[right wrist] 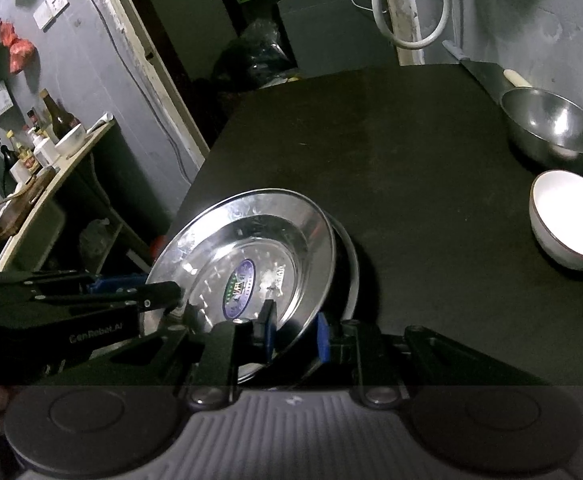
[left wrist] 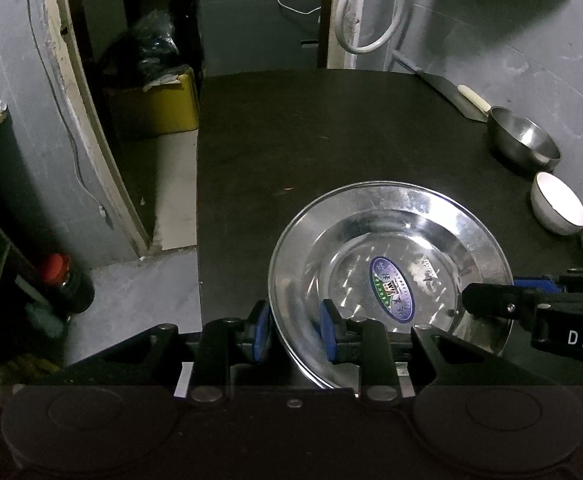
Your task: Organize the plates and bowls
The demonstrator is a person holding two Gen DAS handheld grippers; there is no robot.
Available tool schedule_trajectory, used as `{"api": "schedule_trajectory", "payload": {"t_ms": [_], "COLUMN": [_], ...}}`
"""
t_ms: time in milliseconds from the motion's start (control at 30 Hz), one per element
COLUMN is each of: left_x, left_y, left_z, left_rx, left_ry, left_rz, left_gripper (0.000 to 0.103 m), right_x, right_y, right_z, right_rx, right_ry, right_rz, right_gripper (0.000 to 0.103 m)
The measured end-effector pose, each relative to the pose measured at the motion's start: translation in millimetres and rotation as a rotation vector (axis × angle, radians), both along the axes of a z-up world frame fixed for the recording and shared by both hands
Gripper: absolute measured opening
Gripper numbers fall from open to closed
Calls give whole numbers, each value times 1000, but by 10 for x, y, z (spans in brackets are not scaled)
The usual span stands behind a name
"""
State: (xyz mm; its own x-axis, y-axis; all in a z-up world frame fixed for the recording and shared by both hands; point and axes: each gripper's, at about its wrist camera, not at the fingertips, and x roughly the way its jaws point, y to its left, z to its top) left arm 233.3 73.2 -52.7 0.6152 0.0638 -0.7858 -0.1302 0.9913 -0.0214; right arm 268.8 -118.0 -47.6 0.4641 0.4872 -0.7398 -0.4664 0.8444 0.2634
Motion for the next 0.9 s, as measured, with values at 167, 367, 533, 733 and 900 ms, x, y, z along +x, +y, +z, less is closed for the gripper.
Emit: {"api": "schedule_trajectory", "payload": {"t_ms": [167, 367, 533, 733, 900], "left_x": [5, 5, 7, 0, -7], "left_y": [-1, -7, -5, 6, 44], "left_z": [-3, -6, 2, 11, 43], "left_rx": [-2, -6, -5, -7, -22], "left_ry": [4, 7, 5, 0, -20], "left_rz": [2, 13, 19, 30, 47], "left_gripper": [29, 37, 44, 50, 61], "right_x": [-35, -39, -75, -98, -92], "right_y": [61, 72, 112, 123, 66], "right_z": [14, 25, 53, 96, 105], "right_rx": [-33, -52, -71, -112, -112], "right_ry": [-18, -34, -54, -92, -93], "right_rz": [14, 38, 61, 69, 46], "right_gripper": [25, 36, 45, 63, 68]}}
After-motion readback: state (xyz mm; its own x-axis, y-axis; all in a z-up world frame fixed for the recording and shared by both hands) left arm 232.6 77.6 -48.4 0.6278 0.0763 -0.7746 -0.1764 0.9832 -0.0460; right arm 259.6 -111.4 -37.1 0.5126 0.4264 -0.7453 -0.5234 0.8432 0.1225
